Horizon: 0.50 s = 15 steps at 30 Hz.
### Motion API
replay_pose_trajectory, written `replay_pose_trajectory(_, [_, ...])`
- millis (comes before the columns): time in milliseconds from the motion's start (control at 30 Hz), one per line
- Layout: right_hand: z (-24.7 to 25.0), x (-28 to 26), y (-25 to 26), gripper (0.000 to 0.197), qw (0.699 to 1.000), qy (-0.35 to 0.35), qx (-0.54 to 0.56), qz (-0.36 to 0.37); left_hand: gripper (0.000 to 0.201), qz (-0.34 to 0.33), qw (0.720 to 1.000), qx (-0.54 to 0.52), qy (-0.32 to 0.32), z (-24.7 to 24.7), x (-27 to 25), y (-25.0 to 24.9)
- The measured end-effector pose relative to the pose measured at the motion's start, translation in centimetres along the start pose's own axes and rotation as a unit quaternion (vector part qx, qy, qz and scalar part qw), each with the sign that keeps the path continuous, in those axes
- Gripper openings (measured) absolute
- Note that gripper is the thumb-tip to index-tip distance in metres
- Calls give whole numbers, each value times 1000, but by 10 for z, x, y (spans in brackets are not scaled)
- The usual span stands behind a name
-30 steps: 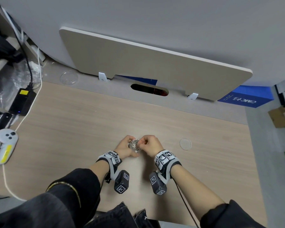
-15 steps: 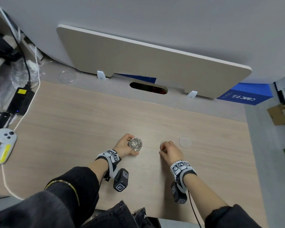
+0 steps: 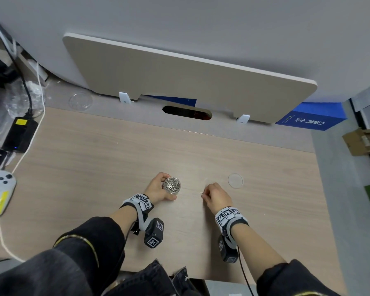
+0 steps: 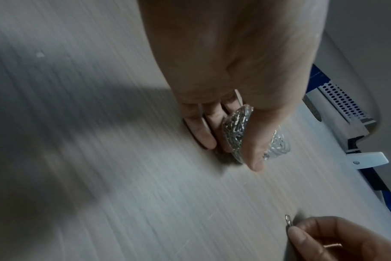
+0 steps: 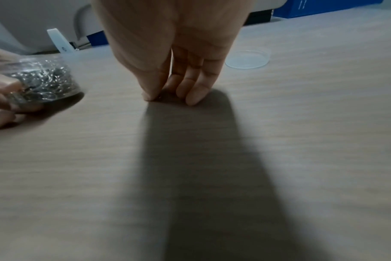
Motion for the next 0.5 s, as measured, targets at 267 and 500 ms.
replay_pose_trajectory(267, [9,7,27,14,985,29,162,-44,63,-4,1000,3,-18,-7,-3,-5])
replay_pose_trajectory(500, [25,11,64,9,959,41,280,8,70,-9,999,-19,34,-48,-6,-24])
Point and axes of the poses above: each hand's wrist, its own x-axis towards the middle knuckle, its own z-axis out of the back of the hand, y = z × x, the point moved 5 cm from there along x, towards the middle knuckle, and after that the axes turned 3 degrees about z, right-handed, at the moved point
